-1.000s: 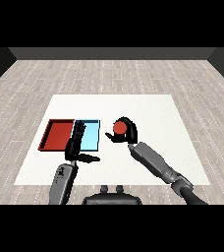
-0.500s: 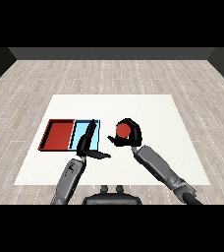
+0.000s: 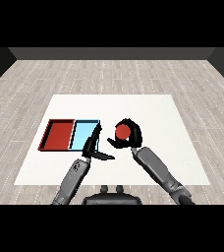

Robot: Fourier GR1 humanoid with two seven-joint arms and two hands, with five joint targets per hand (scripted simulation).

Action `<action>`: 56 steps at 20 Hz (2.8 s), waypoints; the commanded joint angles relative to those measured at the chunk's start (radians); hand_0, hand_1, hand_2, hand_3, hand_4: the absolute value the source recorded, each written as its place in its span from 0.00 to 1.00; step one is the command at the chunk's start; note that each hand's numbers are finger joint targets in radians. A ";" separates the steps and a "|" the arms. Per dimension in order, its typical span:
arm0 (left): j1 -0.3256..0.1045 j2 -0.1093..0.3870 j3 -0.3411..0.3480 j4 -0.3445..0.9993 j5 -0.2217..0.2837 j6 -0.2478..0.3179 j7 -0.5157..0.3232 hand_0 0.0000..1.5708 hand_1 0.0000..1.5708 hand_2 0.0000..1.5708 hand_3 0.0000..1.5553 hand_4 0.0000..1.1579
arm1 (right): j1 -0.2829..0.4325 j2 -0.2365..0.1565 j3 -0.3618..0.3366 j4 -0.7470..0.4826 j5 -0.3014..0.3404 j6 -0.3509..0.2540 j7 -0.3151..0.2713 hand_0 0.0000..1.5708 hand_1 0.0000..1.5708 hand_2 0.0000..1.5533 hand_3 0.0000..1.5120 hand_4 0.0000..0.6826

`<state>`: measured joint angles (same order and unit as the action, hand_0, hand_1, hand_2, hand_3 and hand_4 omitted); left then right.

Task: Pick the red can and put it in the red box

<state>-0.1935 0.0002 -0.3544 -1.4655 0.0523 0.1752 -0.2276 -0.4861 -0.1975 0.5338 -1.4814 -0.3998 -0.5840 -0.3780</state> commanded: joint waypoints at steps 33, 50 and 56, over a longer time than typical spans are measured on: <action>-0.173 0.001 -0.169 0.226 0.252 0.122 -0.081 0.00 0.00 0.00 0.00 0.00 | 0.122 0.197 0.025 -0.092 0.208 0.071 0.065 0.96 0.96 0.94 0.93 0.94; -0.234 0.001 -0.256 0.288 0.383 0.470 -0.184 1.00 1.00 0.99 0.95 0.98 | 0.047 0.197 0.019 -0.006 0.142 0.060 0.005 0.95 0.95 0.93 0.92 0.94; -0.193 0.001 -0.181 0.236 0.349 0.399 -0.260 1.00 1.00 1.00 0.97 0.99 | 0.041 0.178 -0.012 -0.013 0.145 0.066 0.116 0.59 0.59 0.60 0.35 0.00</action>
<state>-0.3831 0.0117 -0.5518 -1.1871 0.3914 0.5978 -0.4304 -0.4433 -0.0041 0.5333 -1.4908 -0.2787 -0.5093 -0.3454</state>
